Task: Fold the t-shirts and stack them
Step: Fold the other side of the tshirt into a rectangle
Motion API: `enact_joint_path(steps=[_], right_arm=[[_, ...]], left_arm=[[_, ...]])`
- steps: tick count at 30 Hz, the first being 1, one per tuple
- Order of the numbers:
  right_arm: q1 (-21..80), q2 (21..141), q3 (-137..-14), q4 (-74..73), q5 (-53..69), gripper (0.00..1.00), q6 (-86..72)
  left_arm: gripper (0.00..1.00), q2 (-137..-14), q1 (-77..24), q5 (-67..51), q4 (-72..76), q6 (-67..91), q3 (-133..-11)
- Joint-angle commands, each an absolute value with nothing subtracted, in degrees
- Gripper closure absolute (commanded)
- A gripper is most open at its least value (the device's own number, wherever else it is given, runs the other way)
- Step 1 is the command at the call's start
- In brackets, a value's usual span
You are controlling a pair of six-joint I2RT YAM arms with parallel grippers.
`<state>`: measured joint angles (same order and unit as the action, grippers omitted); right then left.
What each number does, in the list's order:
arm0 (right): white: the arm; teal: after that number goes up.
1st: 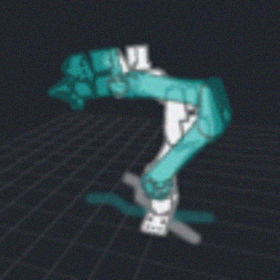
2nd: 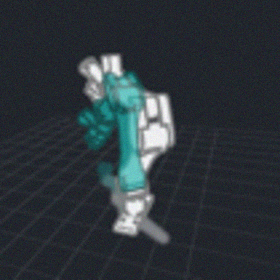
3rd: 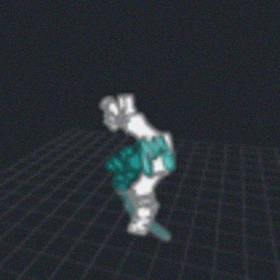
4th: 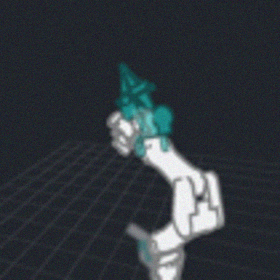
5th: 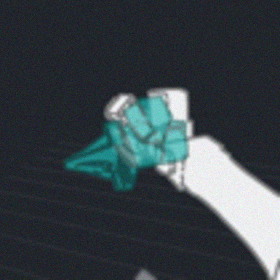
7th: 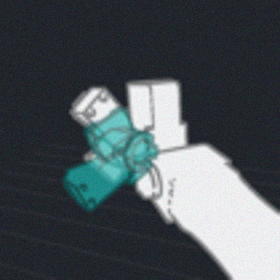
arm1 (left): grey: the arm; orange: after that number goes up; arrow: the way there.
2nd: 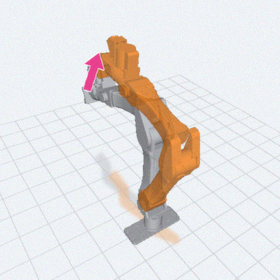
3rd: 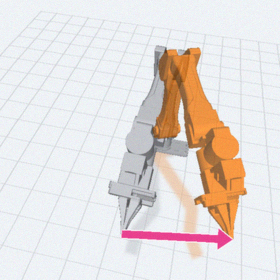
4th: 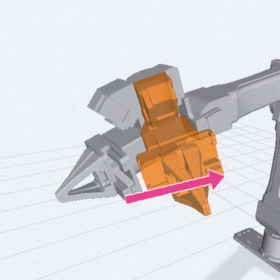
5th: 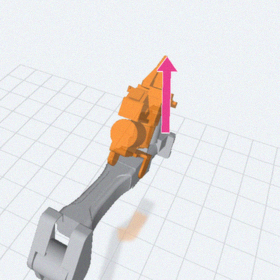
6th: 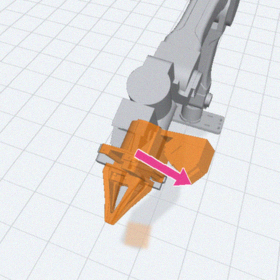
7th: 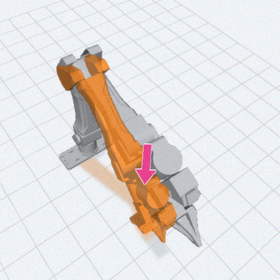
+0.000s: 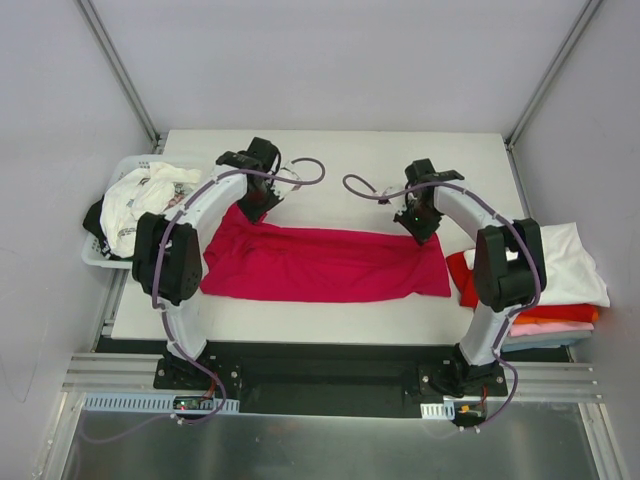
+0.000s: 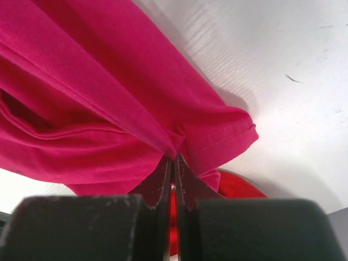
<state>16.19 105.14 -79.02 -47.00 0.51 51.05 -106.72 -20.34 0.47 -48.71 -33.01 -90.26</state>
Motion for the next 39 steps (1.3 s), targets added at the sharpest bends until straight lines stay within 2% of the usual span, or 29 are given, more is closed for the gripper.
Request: enact_joint_path(steps=[1,14,20,34,38,39], right_arm=[[16.44,101.17,-77.35,-48.78,0.35,0.99,50.62],[16.52,98.62,-73.65,-49.48,-1.23,0.99,50.54],[16.7,97.47,-71.63,-49.83,-0.7,0.99,50.27],[17.84,95.1,-67.68,-50.01,-0.44,0.99,48.6],[18.02,94.4,-66.8,-50.01,-0.53,0.99,48.16],[18.02,94.31,-66.36,-49.92,-0.53,0.99,48.16]], left_arm=[[1.0,-102.14,-20.92,3.08,-50.1,-31.38,-87.37],[0.98,-99.14,-22.5,5.8,-50.36,-28.83,-81.74],[0.88,-98.88,-23.03,6.24,-51.06,-28.3,-79.98],[0.84,-96.86,-23.38,4.75,-54.05,-26.37,-74.89],[0.82,-97.21,-23.47,4.48,-54.4,-25.75,-73.66],[0.79,-97.29,-23.47,4.48,-54.49,-25.75,-73.48]])
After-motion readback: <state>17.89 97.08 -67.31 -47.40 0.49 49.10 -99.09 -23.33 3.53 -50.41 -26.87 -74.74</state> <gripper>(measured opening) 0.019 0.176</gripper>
